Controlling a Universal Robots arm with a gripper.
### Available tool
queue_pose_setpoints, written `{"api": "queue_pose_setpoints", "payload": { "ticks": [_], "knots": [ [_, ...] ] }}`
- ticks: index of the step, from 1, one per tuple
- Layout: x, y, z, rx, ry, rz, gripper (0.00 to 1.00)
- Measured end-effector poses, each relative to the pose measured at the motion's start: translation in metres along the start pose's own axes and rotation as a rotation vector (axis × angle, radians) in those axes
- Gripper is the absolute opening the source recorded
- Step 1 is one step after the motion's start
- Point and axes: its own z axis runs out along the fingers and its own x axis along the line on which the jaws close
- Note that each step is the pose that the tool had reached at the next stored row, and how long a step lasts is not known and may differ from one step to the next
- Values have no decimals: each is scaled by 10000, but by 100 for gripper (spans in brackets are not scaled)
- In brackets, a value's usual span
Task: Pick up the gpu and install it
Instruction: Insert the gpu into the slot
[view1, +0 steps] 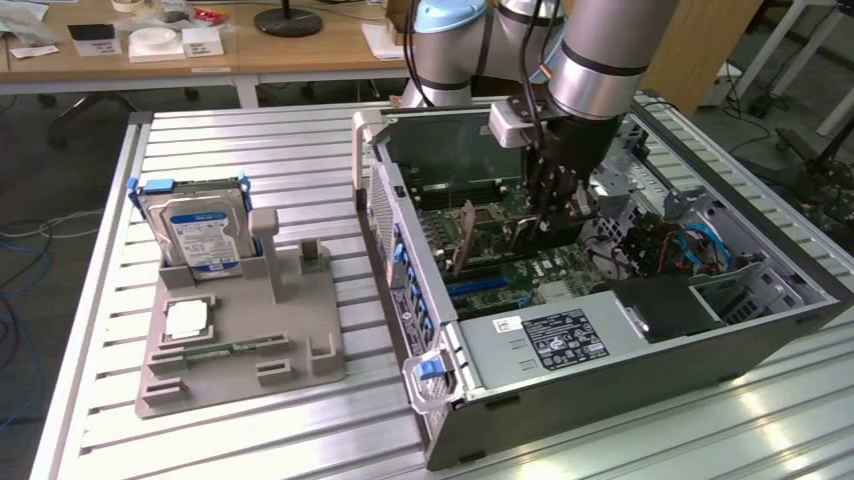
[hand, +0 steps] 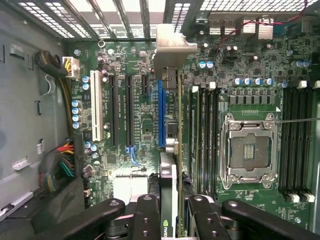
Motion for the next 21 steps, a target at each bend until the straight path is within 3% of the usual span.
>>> {"api": "queue_pose_setpoints", "payload": {
  "ticks": [9, 21],
  "knots": [
    [10, 68, 21, 2, -3, 12, 27],
    [32, 141, 125, 0, 1, 11, 27]
  ]
}}
